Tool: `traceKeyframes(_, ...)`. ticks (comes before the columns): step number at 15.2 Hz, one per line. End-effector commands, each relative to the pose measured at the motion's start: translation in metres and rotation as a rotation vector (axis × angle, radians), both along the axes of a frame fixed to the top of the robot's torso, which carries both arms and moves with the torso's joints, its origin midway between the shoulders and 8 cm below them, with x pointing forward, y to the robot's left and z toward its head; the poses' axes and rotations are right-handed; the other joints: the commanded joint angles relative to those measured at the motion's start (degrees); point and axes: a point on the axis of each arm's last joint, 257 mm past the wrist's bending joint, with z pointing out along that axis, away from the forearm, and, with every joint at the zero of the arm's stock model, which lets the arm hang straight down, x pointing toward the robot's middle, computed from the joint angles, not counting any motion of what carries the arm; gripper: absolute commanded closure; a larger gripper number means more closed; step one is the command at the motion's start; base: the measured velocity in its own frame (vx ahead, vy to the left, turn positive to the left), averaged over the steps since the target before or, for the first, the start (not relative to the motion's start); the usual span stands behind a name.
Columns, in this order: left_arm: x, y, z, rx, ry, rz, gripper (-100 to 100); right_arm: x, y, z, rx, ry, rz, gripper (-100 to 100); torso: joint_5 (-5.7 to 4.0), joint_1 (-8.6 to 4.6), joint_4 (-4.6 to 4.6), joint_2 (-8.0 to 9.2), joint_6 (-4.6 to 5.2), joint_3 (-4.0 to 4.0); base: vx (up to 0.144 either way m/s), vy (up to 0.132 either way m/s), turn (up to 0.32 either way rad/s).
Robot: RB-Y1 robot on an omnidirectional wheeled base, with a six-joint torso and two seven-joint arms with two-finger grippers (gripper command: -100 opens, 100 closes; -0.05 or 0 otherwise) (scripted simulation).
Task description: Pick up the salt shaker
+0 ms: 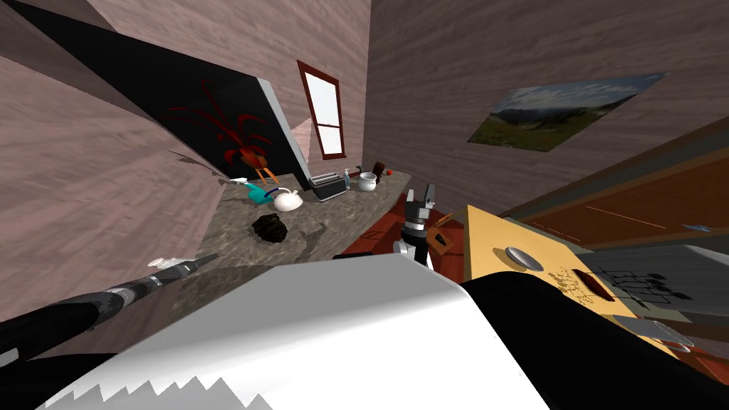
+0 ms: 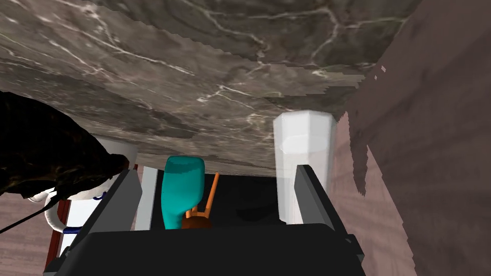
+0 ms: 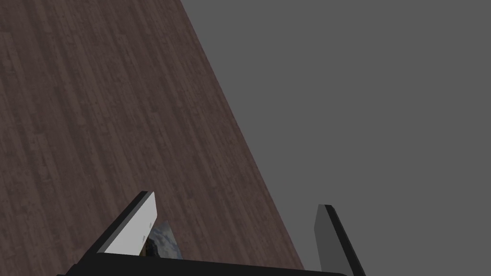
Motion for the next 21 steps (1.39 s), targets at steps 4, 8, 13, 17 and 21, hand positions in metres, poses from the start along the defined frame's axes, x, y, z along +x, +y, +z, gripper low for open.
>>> traceKeyframes(4, 0.005, -0.018, -0.009, 0.002, 0.003, -0.02, -100, 0.0, 0.0, 0.0, 0.0, 0.0, 0.0, 0, -0.01, -0.09, -0.04, -0.17, 0.0, -0.1, 0.021, 0.011, 0.057)
traceKeyframes(8, 0.007, -0.024, -0.012, 0.003, 0.004, -0.027, -100, 0.0, 0.0, 0.0, 0.0, 0.0, 0.0, 0, -0.04, -0.16, -0.04, -0.15, 0.0, -0.09, 0.006, -0.007, 0.021)
traceKeyframes(13, 0.007, -0.024, -0.012, 0.003, 0.004, -0.027, -100, 0.0, 0.0, 0.0, 0.0, 0.0, 0.0, 0, -0.03, -0.12, -0.03, -0.12, 0.01, -0.07, -0.001, 0.001, -0.003)
traceKeyframes(17, 0.011, -0.033, -0.018, 0.003, 0.005, -0.021, -100, 0.0, 0.0, 0.0, 0.0, 0.0, 0.0, 0, -0.02, -0.1, -0.03, -0.1, 0.02, -0.06, -0.008, 0.01, -0.029)
traceKeyframes(21, 0.016, -0.042, -0.024, 0.004, 0.005, -0.017, -100, 0.0, 0.0, 0.0, 0.0, 0.0, 0.0, 0, 0.0, -0.04, -0.02, -0.06, 0.02, -0.04, -0.017, 0.02, -0.059)
